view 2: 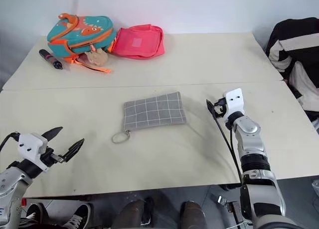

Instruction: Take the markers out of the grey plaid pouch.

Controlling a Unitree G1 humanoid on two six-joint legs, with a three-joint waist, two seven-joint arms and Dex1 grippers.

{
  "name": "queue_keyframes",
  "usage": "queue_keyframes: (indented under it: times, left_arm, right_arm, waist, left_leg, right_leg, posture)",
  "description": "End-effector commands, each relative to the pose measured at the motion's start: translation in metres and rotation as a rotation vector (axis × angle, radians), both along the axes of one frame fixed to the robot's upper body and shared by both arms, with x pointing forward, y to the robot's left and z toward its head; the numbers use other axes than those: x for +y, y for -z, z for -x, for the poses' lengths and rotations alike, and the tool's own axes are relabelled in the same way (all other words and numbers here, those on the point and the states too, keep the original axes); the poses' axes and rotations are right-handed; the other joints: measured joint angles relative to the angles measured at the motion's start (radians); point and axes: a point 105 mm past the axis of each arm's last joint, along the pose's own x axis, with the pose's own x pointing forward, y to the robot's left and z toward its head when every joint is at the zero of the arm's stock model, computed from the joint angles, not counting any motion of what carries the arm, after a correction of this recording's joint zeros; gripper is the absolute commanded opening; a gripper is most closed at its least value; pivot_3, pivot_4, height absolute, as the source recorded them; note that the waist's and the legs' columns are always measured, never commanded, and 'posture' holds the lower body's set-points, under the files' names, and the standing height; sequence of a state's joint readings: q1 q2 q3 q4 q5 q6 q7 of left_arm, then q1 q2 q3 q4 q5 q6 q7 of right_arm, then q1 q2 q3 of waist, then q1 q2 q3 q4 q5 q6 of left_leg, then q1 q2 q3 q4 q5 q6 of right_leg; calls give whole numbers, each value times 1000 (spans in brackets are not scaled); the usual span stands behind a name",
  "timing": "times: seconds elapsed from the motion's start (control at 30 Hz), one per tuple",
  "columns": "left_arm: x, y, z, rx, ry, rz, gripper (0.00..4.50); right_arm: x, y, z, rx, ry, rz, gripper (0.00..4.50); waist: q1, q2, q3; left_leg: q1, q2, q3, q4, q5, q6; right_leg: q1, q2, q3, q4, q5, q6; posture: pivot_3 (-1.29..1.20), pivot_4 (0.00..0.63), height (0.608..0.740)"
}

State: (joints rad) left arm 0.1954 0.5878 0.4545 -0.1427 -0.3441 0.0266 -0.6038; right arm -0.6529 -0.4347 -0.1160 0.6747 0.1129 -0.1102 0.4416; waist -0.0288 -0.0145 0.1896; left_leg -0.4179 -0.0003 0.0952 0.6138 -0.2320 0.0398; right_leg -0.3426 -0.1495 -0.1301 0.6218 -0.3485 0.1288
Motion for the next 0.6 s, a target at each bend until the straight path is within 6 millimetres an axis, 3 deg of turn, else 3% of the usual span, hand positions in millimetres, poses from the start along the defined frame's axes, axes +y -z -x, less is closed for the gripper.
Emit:
queue_keyframes:
  times: [0.03, 0.37, 0.47, 0.6]
  left_arm:
    - [-1, -13, 2, -73, 2, -40, 4467]
    - [-2, -12, -7, -79, 1, -56, 4467]
    - [-5, -18, -13, -104, 8, -76, 4500]
    - [-8, -19, -24, -127, 18, -166, 4500]
  right_arm:
    - [5, -18, -2, -61, -29, 2, 4465]
    - [6, -21, 0, -66, -44, 10, 4465]
    - [27, -33, 5, -92, -157, -36, 3862]
    - [74, -47, 17, -121, -348, -6, 2515]
  waist:
    - [0, 0, 0]
    - [-1, 0, 0]
    - [0, 0, 0]
    - [-1, 0, 0]
  left_leg:
    - [0, 0, 0, 0, 0, 0]
    - [0, 0, 0, 0, 0, 0]
    - [0, 0, 0, 0, 0, 0]
    - [0, 0, 0, 0, 0, 0]
  right_leg:
    - [0, 0, 0, 0, 0, 0]
    - [0, 0, 0, 0, 0, 0]
    - [0, 0, 0, 0, 0, 0]
    - [-1, 0, 0, 1, 0, 0]
  posture:
    - [0, 150, 740]
    - [0, 150, 740]
    - [0, 150, 740]
    - [0, 150, 740]
